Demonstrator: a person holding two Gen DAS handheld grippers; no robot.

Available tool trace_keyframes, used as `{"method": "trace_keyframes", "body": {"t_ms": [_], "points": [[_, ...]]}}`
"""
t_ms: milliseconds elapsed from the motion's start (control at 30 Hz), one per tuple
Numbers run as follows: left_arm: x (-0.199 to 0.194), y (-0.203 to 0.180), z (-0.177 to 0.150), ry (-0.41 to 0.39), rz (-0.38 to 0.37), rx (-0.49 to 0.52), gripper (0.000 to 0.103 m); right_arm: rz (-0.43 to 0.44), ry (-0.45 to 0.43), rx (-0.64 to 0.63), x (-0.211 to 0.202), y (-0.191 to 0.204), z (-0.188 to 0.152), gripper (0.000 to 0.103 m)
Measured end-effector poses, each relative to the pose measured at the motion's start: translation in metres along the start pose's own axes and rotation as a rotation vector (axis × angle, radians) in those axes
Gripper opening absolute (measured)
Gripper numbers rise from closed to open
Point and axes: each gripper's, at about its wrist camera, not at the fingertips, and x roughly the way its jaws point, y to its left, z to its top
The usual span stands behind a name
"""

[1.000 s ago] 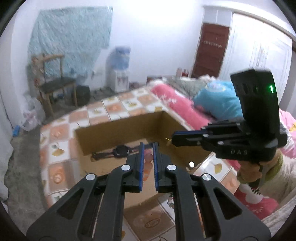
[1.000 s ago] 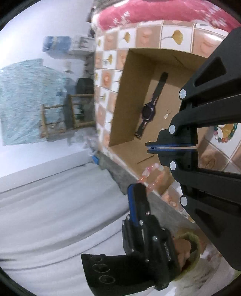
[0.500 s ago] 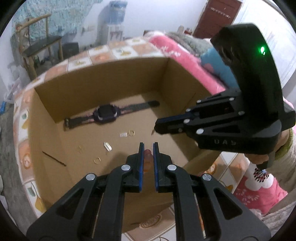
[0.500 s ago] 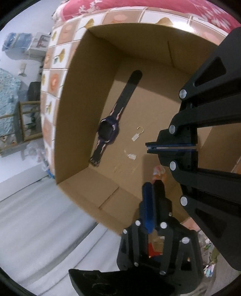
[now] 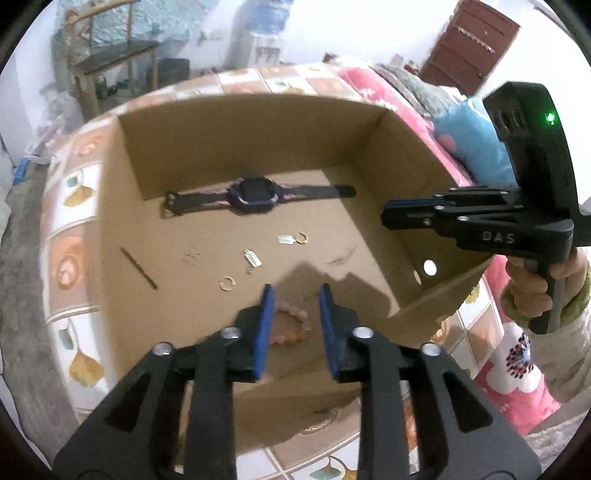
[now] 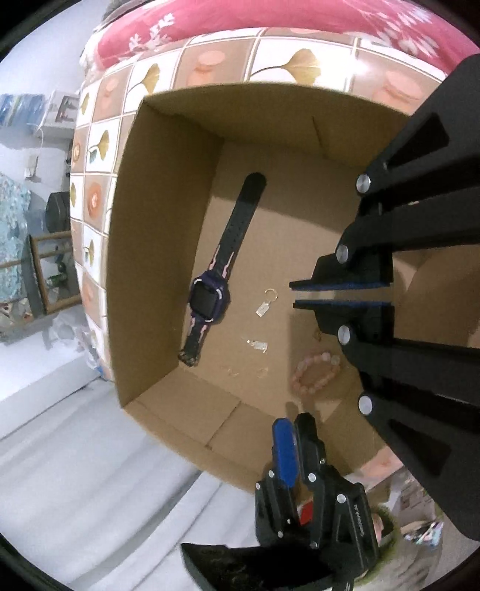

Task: Organize jewelry
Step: 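Move the left gripper to the multicolour bead bracelet and close on it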

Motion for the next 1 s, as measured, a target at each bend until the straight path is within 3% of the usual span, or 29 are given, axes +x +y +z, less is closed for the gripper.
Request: {"method": "trace_keyframes", "body": {"t_ms": [67,333,567,667,833,1000], "points": [[-0.013,-0.001,-0.002,-0.049,0.025,0.007,0.032,0.005,-0.046,0.002,-0.015,0.000,-0.001,0.027],[-0.072,-0.029,-0.016,-0.243,0.115,0.077,0.054,0.060,-0.246,0.087,-0.087,-0.009,-0.028,0.034],[-0.105,-0.065,-0.054,-0.337,0.039,0.179,0.064,0.082,-0.385,0.162,-0.138,-0.019,-0.096,0.041],[-0.101,-0.080,-0.072,-0.329,0.004,0.216,0.064,0.076,-0.357,0.222,-0.129,-0.026,-0.121,0.042],[-0.062,-0.101,-0.097,-0.255,-0.043,0.247,0.064,0.061,-0.200,0.362,-0.072,-0.042,-0.153,0.042],[-0.011,-0.106,-0.101,-0.188,-0.007,0.234,0.062,-0.025,-0.155,0.320,-0.033,-0.033,-0.149,0.041]]}}
